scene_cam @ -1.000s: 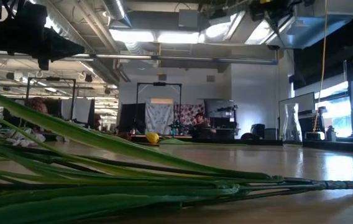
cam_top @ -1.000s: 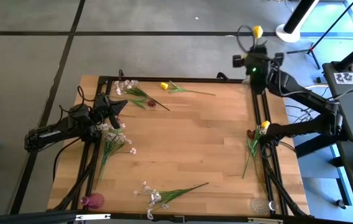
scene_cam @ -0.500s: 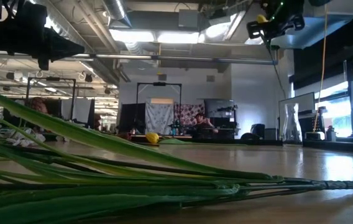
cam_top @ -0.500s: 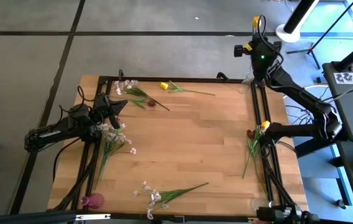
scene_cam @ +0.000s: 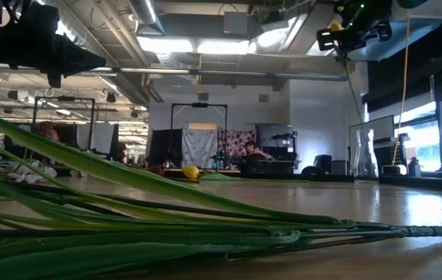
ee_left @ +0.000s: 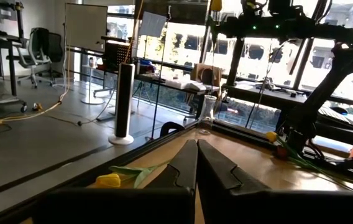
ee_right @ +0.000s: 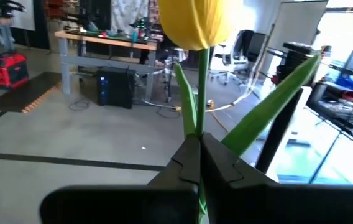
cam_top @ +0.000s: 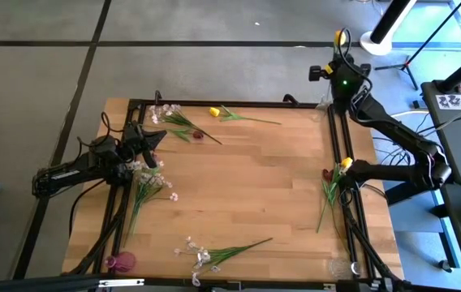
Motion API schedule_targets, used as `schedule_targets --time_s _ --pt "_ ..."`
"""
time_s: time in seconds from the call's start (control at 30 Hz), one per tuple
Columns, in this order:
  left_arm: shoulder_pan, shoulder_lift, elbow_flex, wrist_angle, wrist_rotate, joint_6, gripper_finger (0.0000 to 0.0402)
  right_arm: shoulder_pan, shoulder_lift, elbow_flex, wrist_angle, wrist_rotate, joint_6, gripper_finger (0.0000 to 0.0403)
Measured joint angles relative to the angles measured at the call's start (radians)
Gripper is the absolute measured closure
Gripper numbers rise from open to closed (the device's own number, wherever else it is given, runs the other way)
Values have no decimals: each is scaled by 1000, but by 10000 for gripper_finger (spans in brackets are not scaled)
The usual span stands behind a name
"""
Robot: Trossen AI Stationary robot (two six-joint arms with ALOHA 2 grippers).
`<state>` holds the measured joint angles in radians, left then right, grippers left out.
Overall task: Sort flowers into vase by color
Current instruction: Put the center yellow tulip into the glass vase
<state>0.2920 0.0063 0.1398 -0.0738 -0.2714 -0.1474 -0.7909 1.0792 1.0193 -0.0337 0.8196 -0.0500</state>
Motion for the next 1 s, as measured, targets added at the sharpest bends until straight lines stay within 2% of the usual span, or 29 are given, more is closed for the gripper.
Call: schedule_targets --time_s 0.37,0.47,0.67,0.8,1.0 --pt "0 0 0 0 0 0 401 -1 -10 -178 -21 0 91 402" --pt "0 0 0 0 0 0 401 -1 -10 -199 -41 -16 100 389" --pt "0 0 0 0 0 0 401 -1 -10 -199 -142 -34 115 299" --pt "0 0 0 0 0 0 401 -1 -19 -192 -203 -96 133 236" --pt "0 0 0 0 0 0 401 0 -58 -66 -448 -125 128 183"
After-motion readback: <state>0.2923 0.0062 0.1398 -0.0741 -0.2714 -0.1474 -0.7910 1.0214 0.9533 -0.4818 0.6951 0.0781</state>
